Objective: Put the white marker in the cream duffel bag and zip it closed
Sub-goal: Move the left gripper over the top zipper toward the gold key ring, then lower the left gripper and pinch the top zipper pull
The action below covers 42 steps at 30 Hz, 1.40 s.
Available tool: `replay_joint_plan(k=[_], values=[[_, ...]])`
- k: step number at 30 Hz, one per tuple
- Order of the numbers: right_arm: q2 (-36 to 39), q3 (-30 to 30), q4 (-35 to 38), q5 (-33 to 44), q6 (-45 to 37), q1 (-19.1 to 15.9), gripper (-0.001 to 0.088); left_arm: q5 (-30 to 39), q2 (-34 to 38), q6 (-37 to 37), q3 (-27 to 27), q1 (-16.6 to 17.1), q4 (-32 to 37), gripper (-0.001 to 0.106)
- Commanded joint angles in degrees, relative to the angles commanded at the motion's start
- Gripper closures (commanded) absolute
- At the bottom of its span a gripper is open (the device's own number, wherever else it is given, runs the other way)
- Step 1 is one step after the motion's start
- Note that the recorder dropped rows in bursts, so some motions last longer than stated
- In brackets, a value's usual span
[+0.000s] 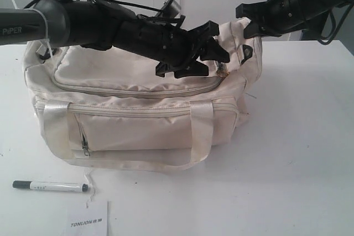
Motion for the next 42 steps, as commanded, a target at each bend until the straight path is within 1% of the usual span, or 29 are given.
replay_joint_plan(k=[7,9,15,19,21,23,25,28,30,36,42], values=[[0.0,0.0,0.0,0.0,0.0,0.0,0.0868,-5.1,0.27,-0.1,0.0,-2.67,0.22,0.042],[0.0,0.0,0.0,0.0,0.0,0.0,0.0868,-5.19,0.53,-0.13,0.0,-2.67,0.22,0.043],[0.0,0.0,0.0,0.0,0.0,0.0,0.0868,-5.43,1.33,-3.43,0.0,-2.67,1.1,0.044],[0.0,0.0,0.0,0.0,0.0,0.0,0.0868,-6.78,1.22,-3.43,0.0,-2.67,1.4,0.044],[0.0,0.0,0.0,0.0,0.0,0.0,0.0868,-7.54,0.82,-3.43,0.0,-2.54,2.22,0.044],[0.0,0.0,0.0,0.0,0.0,0.0,0.0868,-8.62,0.56,-3.43,-0.09,-2.54,4.64,0.044],[0.0,0.0,0.0,0.0,0.0,0.0,0.0868,-8.62,0.57,-3.68,-0.54,-2.54,7.0,0.044],[0.0,0.0,0.0,0.0,0.0,0.0,0.0868,-9.16,0.68,-6.81,-0.66,-2.54,10.3,0.044],[0.0,0.0,0.0,0.0,0.0,0.0,0.0868,-9.16,0.93,-9.3,-0.66,-2.54,10.3,0.044],[0.0,0.0,0.0,0.0,0.0,0.0,0.0868,-8.56,0.93,-9.4,-0.66,-3.24,10.3,0.044],[0.0,0.0,0.0,0.0,0.0,0.0,0.0868,-8.52,0.93,-9.4,-0.66,-4.97,10.06,0.044]])
